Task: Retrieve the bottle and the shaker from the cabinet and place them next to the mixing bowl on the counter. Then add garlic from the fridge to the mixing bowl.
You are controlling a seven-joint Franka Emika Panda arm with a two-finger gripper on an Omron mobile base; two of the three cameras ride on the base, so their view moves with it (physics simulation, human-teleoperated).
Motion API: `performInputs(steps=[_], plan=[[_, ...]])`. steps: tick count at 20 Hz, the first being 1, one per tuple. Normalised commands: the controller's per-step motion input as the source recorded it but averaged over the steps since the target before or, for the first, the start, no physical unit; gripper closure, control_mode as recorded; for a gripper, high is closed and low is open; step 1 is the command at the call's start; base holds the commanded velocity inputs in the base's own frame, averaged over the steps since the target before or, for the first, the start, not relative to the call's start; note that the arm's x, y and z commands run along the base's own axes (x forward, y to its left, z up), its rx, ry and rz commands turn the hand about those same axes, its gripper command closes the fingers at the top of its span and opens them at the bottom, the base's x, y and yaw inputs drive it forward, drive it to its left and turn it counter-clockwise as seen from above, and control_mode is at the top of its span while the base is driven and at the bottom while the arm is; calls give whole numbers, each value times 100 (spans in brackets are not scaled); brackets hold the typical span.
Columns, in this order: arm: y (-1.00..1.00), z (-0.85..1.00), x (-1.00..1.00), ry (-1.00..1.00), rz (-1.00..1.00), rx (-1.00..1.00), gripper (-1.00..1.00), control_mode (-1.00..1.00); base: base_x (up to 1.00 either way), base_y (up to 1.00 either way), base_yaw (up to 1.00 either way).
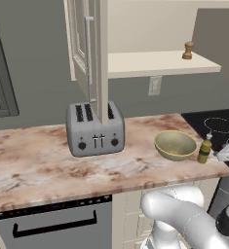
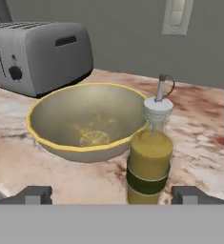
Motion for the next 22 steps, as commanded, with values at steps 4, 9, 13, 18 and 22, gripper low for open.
performInputs(steps=[4,9,13,18,22], plan=[[29,51,-2,0,0,0,-100,-100,0,0,0],[42,49,0,11,-2,-1,-100,-100,0,0,0],[41,31,0,14,-6,-2,-100,-100,0,0,0],[42,35,0,14,-10,-3,-100,-100,0,0,0],[43,36,0,10,-15,-4,-100,-100,0,0,0]])
